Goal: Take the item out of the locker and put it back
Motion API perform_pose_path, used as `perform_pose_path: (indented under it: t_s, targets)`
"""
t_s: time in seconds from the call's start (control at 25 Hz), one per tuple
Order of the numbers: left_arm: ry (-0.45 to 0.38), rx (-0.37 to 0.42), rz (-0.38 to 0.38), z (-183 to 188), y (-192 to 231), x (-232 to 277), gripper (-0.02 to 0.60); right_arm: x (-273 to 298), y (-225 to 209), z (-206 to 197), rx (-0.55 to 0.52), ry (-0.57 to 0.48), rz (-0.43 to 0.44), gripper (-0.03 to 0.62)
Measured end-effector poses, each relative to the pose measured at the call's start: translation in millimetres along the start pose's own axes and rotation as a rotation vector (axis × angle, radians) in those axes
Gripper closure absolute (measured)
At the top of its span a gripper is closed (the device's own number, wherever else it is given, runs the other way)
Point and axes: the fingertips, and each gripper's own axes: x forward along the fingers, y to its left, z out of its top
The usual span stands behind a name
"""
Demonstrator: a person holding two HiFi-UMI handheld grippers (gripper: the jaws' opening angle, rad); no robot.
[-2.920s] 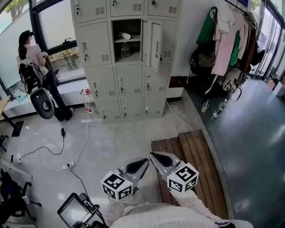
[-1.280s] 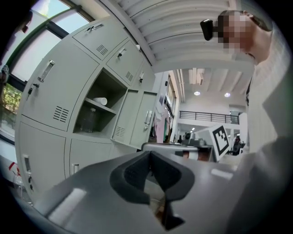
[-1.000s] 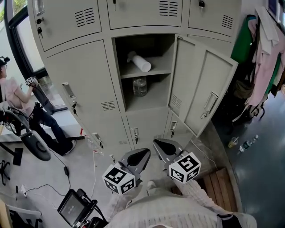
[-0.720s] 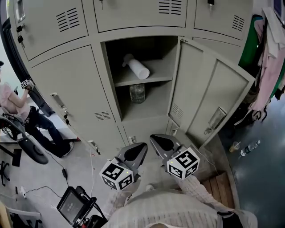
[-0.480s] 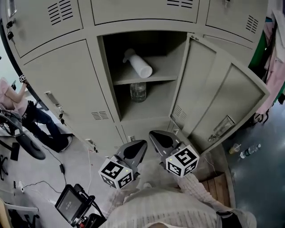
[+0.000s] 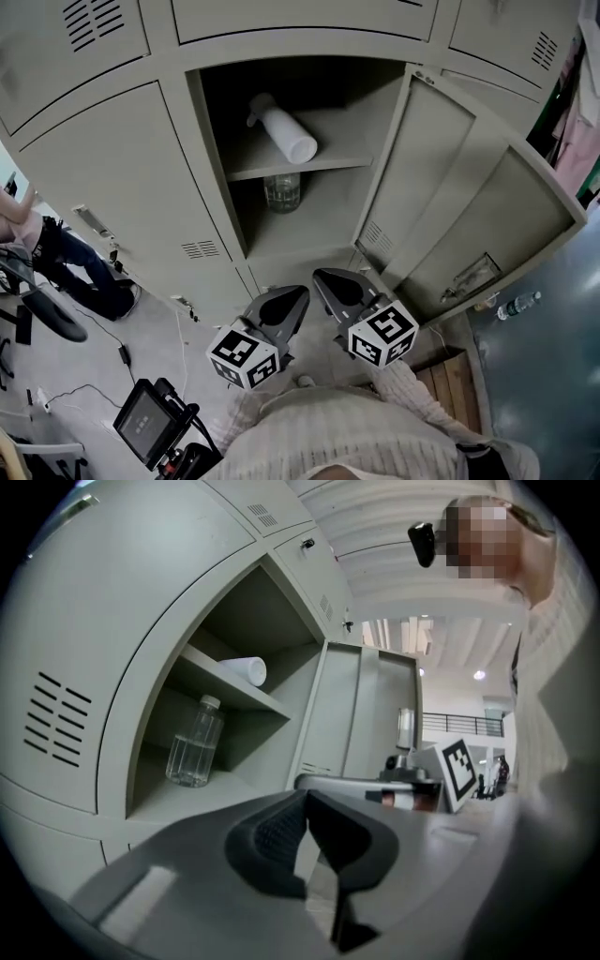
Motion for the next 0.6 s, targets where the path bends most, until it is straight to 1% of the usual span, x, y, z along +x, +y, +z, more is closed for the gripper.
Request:
perform_pose_path:
  t_s: [0.16,0.28,0.4,0.6]
  targets:
    - [-0.008,0.007,-0.015,12,8,3,0.574,9,-3,12,-0.006,-0.008,-0.012,0.600]
    - [-0.010,-0.001,-0.016,11,16,5,0.574,16,-7,11,0.003,-0.012,-0.032,0.588]
    - [-0.004,-0.011,-0.011,8,21,3,0.574,21,-8,5,0.015,0.003,-0.047,0.564]
    - [0.011,-0.019,0.018,8,45,6,0.574,40,-12,7,0.013,-0.005,-0.049,0.553]
